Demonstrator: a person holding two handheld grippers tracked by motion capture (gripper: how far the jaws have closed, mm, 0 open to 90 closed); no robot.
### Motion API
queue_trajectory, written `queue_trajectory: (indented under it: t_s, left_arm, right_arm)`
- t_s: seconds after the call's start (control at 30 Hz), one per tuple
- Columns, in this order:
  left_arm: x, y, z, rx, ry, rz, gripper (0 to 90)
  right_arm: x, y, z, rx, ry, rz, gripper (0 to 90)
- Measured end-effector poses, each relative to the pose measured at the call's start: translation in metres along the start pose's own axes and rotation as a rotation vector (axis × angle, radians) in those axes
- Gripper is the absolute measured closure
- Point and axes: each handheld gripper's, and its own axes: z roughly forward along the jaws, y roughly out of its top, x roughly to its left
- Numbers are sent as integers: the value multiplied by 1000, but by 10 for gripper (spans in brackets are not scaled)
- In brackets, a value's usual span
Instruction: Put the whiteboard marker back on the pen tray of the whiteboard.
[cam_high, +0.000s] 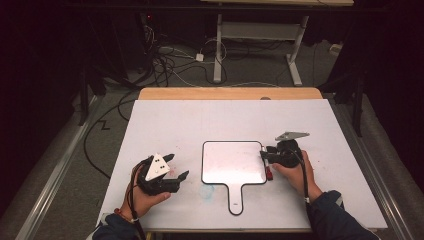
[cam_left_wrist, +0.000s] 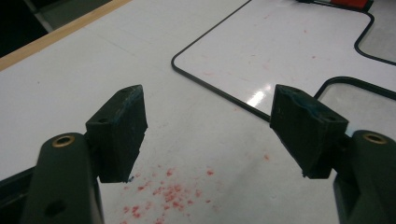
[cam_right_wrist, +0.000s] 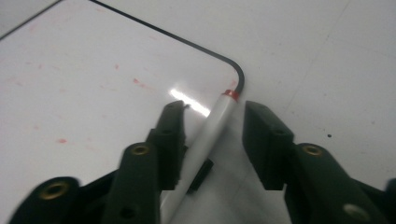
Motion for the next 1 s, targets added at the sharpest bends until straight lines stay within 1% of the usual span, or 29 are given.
queue_trajectory:
  t_s: [0.03,0.1,0.13,0.17,0.2,0.23,0.3,0.37,0.4,0.43,0.47,0.5,0.53,0.57,0.6,0.63,0.7,0.77,0.8,0.83,0.87,0.9,0.93,0.97,1.0]
  left_arm:
    - [-1,0,1,1,5,-1,257]
    - [-1,0,2,1,7,-1,250]
    - [-1,0,2,3,10,0,245]
    - [-2,0,3,4,16,1,246]
    - [-2,0,4,4,18,1,246]
    - [-2,0,4,7,17,2,245]
    - [-2,0,6,12,21,5,231]
    - [-3,-1,8,19,21,5,229]
    - [-3,-2,9,27,28,10,223]
    - [-4,-2,10,35,35,15,220]
    - [-4,-2,11,39,50,30,219]
    - [-5,-2,12,44,56,30,213]
    - [-5,-3,13,46,52,28,207]
    - [-6,-3,14,49,53,30,199]
    - [-6,-3,15,58,63,40,197]
    - [-7,-3,16,60,66,46,197]
    - [-8,-3,16,58,70,50,197]
    - [-8,-4,16,59,73,52,197]
    - [-8,-4,17,63,77,53,197]
    - [-10,-4,17,71,78,48,197]
    - [-10,-4,17,74,77,53,197]
    - [-10,-4,18,75,80,58,197]
    - [-11,-4,18,77,85,60,197]
    - [-11,-3,19,77,85,61,197]
    - [-11,-3,19,77,85,63,197]
  right_arm:
    - [0,0,-1,-9,7,4,538]
    - [-1,1,-5,-27,8,1,536]
    - [-1,1,-8,-45,16,-2,522]
    - [0,1,-12,-63,13,-12,511]
    - [1,2,-16,-81,10,-31,499]
    - [2,2,-22,-109,14,-62,476]
    - [6,2,-31,-139,6,-110,470]
    - [9,0,-40,-178,12,-159,443]
    - [11,-2,-45,-190,8,-183,433]
    - [12,-4,-49,-201,12,-197,418]
    - [13,-6,-54,-217,19,-210,408]
    - [14,-8,-59,-230,14,-221,401]
    - [14,-11,-64,-246,12,-232,382]
    - [15,-14,-69,-260,12,-236,366]
    - [15,-17,-74,-273,14,-240,363]
    - [15,-21,-80,-288,7,-241,350]
    - [15,-29,-91,-317,10,-240,322]
    - [15,-39,-101,-342,-1,-242,307]
    - [16,-43,-105,-346,-4,-237,301]
    - [16,-48,-108,-348,-17,-241,282]
    - [17,-52,-112,-360,-29,-243,274]
    - [17,-55,-115,-371,-29,-244,271]
    - [17,-57,-118,-384,-27,-240,251]
    - [18,-59,-120,-392,-32,-230,231]
    - [18,-60,-122,-395,-38,-230,233]
